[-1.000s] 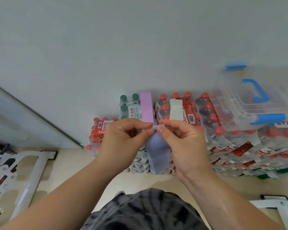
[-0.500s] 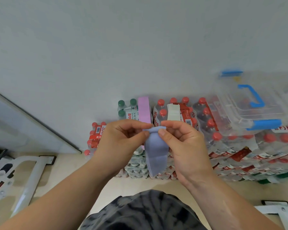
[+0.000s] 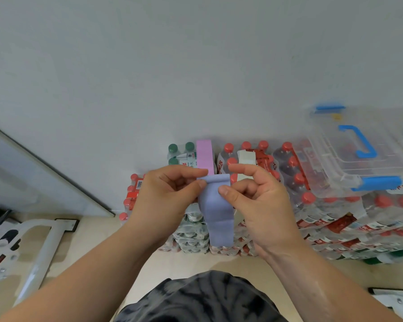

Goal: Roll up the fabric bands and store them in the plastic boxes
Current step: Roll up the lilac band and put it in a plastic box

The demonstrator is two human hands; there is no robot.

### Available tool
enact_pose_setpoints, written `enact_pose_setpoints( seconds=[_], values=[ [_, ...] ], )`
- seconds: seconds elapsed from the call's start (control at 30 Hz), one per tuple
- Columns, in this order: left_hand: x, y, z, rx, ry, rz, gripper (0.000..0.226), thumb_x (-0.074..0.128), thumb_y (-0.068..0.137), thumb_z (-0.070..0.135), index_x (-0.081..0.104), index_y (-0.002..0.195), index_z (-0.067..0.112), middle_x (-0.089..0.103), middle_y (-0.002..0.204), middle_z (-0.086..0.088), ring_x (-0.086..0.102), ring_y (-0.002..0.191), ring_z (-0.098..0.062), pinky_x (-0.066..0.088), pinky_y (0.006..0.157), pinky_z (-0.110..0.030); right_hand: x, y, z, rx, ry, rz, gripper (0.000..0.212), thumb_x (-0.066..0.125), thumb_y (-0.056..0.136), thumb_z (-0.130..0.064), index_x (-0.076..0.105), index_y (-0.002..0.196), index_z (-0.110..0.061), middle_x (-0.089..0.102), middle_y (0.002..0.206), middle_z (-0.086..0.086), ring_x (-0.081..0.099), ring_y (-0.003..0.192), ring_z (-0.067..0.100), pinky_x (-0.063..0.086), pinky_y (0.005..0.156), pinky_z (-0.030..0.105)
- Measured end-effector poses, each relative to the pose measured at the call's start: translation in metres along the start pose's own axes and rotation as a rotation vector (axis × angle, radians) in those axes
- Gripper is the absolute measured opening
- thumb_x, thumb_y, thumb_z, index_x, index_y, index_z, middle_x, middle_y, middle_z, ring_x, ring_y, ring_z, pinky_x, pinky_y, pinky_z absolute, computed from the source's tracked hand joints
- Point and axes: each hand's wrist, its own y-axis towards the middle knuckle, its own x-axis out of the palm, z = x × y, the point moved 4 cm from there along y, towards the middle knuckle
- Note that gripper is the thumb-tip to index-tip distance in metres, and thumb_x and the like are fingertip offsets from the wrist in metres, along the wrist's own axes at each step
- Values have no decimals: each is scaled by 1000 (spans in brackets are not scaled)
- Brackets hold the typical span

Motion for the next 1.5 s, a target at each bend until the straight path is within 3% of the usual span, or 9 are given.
enact_pose_setpoints(
  seconds=[0.13,0.33,0.5,0.63,0.8,1.0,1.13,1.3,1.5],
  values=[
    [0,2,2,-49,-115,11,19,68,88,-2,79,91,14,77,85,-15,71,78,-24,57,68,-29,1,4,-3,-7,-3,-42,36,77,83,-1,67,106,-27,65,60,-6,60,60,14,54,65,21],
    [4,3,4,-70,-131,-34,18,67,88,-2,77,92,11,77,87,-16,73,81,-27,61,71,-36,-1,7,-2,6,37,-39,38,80,77,0,68,106,-23,65,64,3,64,64,18,54,70,19],
    [4,4,2,-25,-57,25,25,70,86,-4,80,87,19,75,85,-17,70,80,-26,62,75,-41,-3,8,-3,-8,1,-41,33,76,83,-2,69,106,-25,63,61,-8,63,66,9,54,71,18],
    [4,4,3,13,14,44,30,73,84,-4,80,82,25,78,80,-4,73,79,-17,59,76,-31,-5,6,-4,-3,-24,-43,24,73,86,-5,72,103,-23,61,61,-3,57,59,9,51,63,17],
    [9,-1,6,40,57,-6,38,73,82,-10,80,77,27,79,81,1,75,82,-14,56,74,-19,-10,5,-3,-25,-82,15,14,73,89,-14,77,88,-27,70,79,16,66,73,34,58,66,43],
    [12,0,4,-9,-23,-65,33,74,80,-9,82,77,23,78,82,-11,74,79,-23,58,71,-27,-12,5,-4,-27,-77,26,16,75,87,-9,76,89,-25,75,84,-2,70,80,12,57,75,27],
    [15,0,3,-52,-62,-82,26,73,84,1,82,82,25,76,83,-18,73,75,-26,58,65,-29,-13,6,-6,-22,-41,14,17,74,87,-7,76,88,-24,76,85,-1,70,82,13,59,79,30],
    [15,2,5,5,-6,-14,32,77,80,-3,82,78,29,78,80,-5,73,78,-20,59,74,-30,-11,6,-4,13,12,2,22,72,88,-5,72,101,-24,76,85,9,74,84,22,60,79,35],
    [14,0,4,27,4,28,29,76,80,-4,79,82,25,78,81,-1,74,79,-15,57,72,-23,-8,6,3,43,3,32,20,73,82,-32,76,100,-24,73,92,21,72,91,38,61,82,55]
  ],
)
